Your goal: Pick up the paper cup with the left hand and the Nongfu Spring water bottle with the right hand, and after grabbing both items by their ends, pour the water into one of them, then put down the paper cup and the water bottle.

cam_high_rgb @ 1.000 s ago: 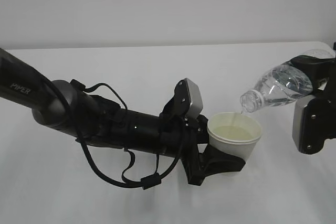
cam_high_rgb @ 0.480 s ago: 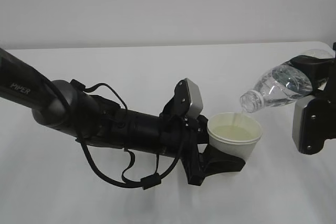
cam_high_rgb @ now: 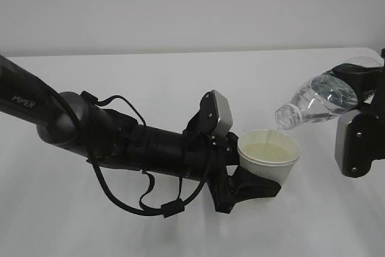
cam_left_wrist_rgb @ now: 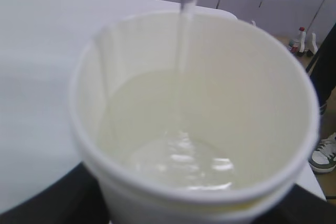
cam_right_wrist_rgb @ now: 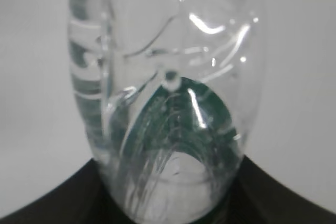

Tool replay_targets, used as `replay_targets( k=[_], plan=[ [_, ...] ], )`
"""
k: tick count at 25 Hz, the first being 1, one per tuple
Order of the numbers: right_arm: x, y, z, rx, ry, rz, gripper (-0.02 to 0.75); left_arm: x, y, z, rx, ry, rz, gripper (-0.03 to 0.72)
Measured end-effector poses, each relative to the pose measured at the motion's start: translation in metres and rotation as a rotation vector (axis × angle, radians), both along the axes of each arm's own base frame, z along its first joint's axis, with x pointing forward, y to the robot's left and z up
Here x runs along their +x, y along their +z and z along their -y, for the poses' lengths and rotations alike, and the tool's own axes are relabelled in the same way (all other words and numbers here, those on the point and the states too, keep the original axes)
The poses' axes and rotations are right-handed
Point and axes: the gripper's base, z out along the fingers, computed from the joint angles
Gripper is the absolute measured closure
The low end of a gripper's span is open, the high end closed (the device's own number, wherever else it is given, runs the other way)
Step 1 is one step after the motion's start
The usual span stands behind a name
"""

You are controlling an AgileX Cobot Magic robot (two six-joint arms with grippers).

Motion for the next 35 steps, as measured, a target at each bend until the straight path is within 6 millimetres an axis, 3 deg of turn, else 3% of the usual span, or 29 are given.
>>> replay_targets(
  k=[21, 35],
  plan=[
    [0.0, 0.0, -0.0001, 0.011, -0.001, -0.003, 0.364, -0.0001, -0.0001, 0.0, 0.001, -0.002, 0.001, 0.247],
    [0.0, 0.0, -0.0001, 0.222, -0.049, -0.054, 0.364, 0.0, 0.0, 0.0, 0.0, 0.0, 0.0, 0.248]
  ],
)
